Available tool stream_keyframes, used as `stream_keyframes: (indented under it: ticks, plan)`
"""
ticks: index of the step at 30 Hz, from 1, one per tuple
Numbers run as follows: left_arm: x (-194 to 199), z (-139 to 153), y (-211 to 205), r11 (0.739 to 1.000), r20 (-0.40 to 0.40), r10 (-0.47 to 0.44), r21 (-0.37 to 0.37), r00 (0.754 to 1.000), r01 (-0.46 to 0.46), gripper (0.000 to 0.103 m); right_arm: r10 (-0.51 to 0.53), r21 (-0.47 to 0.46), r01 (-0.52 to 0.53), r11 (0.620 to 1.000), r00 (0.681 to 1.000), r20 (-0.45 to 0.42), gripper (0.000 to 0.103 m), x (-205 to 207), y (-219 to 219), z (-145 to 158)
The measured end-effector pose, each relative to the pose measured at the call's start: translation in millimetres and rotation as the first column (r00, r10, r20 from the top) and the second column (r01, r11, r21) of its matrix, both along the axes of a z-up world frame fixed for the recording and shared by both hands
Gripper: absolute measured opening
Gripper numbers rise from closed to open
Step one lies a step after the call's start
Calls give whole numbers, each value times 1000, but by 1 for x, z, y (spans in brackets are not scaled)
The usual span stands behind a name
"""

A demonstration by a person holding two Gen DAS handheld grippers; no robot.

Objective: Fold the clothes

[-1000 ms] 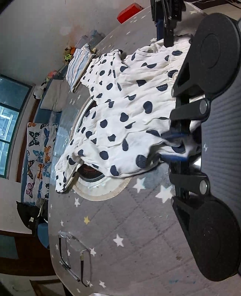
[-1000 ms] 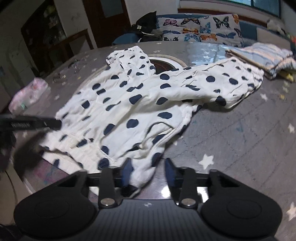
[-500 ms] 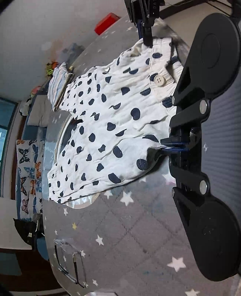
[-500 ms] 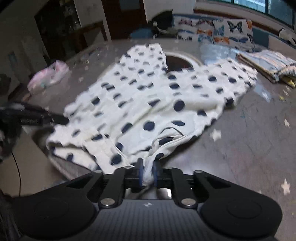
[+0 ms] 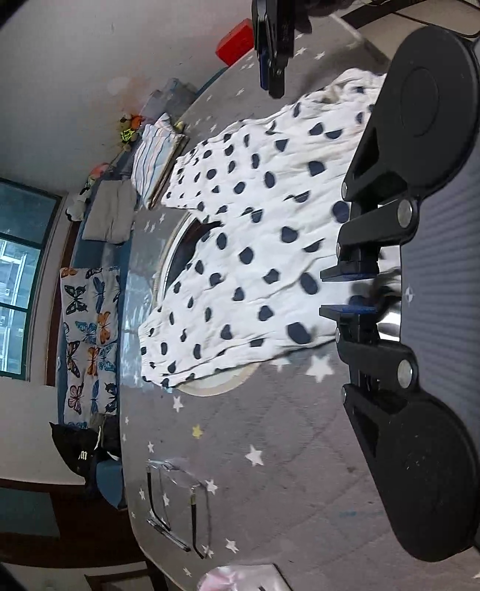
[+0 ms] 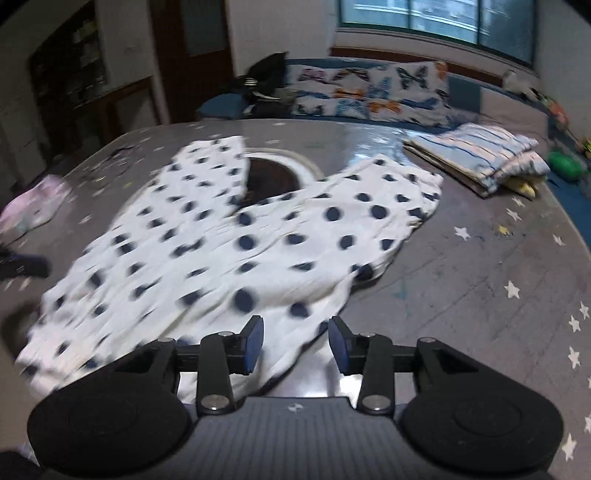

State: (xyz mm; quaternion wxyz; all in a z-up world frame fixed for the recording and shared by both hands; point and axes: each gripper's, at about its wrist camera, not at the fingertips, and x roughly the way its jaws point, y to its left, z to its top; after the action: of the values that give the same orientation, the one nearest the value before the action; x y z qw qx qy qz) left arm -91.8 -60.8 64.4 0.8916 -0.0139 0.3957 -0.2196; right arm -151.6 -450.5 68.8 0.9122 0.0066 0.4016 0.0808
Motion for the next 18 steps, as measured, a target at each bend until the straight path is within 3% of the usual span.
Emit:
stream_keyframes:
  ticks: [8,12,18]
  plan:
    - [38,-15,-22,1000,-11,5,-18,1000,-5,19,-116,105,117,988,993,-17,35,36,-22,-28]
    - [52,-24,-38,1000,-11,-21,12,1000,21,24,-127,88,127,988,992,0,5,36,-15,-33]
    - [57,-38,-41,999,-27,-29,43,999,30,24,-160,-3,160,987,987,23,2,21,-22,-28]
